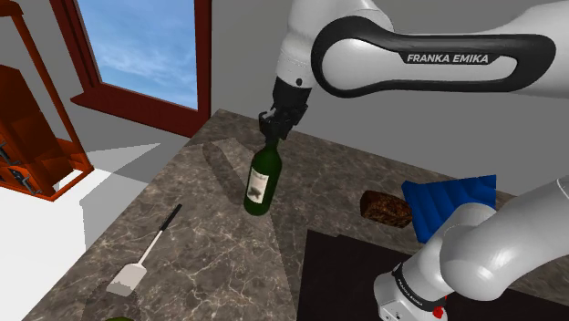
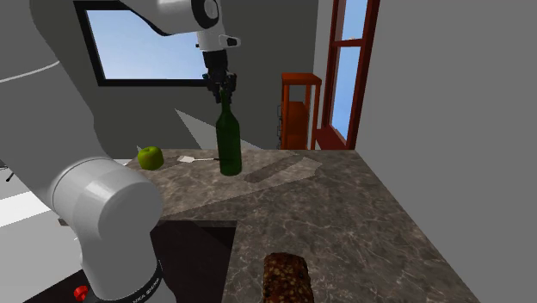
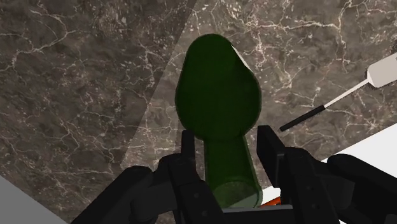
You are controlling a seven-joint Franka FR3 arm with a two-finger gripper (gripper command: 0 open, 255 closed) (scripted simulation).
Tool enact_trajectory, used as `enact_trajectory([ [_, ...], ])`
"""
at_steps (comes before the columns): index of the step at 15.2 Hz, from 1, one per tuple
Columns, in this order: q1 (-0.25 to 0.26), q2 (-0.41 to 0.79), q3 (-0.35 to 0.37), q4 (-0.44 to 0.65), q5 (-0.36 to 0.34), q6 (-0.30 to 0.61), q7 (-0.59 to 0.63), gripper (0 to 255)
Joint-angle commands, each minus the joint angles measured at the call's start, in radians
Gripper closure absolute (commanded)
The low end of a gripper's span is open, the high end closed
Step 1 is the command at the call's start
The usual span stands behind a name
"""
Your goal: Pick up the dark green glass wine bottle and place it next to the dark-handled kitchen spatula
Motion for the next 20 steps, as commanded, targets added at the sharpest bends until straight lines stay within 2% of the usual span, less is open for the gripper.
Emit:
enact_trajectory([
  [1,0.018,0.036,0.037,0.046,-0.008,-0.013,0.060,255],
  [7,0.063,0.152,0.123,0.172,-0.052,-0.038,0.206,255],
  [20,0.065,0.182,0.127,0.018,-0.070,0.143,0.231,255],
])
